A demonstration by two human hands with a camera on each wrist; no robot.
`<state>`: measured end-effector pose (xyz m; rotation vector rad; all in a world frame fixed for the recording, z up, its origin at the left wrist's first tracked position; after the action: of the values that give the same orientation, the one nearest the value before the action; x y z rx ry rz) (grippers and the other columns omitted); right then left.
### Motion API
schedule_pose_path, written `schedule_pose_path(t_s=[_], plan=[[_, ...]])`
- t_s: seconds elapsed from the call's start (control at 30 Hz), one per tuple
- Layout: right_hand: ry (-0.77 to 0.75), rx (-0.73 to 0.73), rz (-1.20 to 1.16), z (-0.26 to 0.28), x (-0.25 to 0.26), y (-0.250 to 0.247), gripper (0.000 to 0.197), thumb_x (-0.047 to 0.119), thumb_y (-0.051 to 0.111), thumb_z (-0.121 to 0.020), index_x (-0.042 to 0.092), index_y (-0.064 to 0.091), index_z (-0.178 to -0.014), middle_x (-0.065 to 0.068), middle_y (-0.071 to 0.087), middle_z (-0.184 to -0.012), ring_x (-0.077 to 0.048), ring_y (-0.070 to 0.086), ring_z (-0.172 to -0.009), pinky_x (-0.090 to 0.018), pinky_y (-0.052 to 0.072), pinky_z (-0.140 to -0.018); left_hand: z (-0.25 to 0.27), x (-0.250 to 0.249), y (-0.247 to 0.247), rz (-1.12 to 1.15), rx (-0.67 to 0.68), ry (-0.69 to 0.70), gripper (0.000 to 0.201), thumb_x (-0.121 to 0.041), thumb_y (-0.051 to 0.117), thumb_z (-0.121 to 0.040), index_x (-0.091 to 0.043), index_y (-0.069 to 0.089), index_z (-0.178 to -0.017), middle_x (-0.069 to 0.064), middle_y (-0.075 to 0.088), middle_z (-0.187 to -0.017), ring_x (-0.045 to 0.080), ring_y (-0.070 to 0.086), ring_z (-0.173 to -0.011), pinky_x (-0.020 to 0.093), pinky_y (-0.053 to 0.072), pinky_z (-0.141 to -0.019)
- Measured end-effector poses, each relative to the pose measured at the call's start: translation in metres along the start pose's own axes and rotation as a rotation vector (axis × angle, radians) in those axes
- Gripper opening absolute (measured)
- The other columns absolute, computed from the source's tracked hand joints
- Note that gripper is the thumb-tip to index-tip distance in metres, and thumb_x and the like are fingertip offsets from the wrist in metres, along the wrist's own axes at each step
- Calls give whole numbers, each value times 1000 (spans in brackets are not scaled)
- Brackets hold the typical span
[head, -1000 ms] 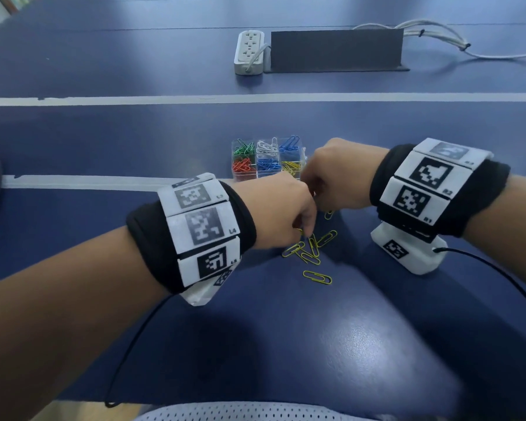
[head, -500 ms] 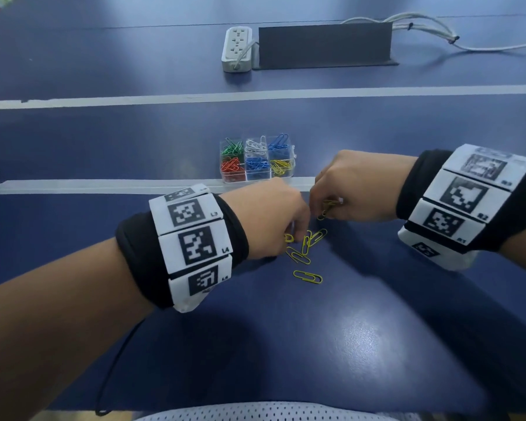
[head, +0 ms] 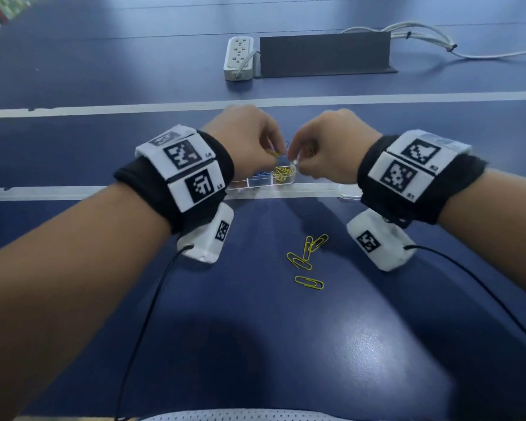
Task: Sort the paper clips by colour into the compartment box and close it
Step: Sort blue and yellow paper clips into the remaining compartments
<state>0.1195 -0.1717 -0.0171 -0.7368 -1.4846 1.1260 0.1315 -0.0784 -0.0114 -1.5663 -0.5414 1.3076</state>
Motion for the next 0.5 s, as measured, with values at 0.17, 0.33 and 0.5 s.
schedule_pose_path(t_s=[0.17,0.33,0.5], plan=[[140,-38,-233,-13,-9,1,20,12,57,-78,20,70,-91,10,60,-62,-13,61,-66,-23,53,-75,-13,9,0,124,-58,-75,13,-13,66,-73,-22,71,-81,-8,64,-66,6,56,-56,23,50,-62],[228,-93,-463,-16,-19,5,29,16,54,-79,21,67,-104,-7,73,-83,-21,72,-76,-38,59,-80,-14,15,1,265,-68,-110,18,-19,74,-74,-15,74,-91,5,74,-83,18,69,-74,31,58,-78],[257,-96,-564,-17,-20,9,48,12,42,-82,19,52,-128,-16,70,-97,-29,72,-79,-43,59,-79,-12,13,4,305,-43,-116,13,-18,67,-81,-14,75,-91,12,74,-81,27,72,-80,36,60,-78]])
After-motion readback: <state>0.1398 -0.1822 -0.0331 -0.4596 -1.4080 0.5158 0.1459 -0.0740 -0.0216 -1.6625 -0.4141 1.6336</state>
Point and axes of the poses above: each hand's wrist, its own z-axis away from the middle knuckle, its own y-axis out of the palm, x = y × z, the point moved 9 cm from there along -z, towards the middle knuckle
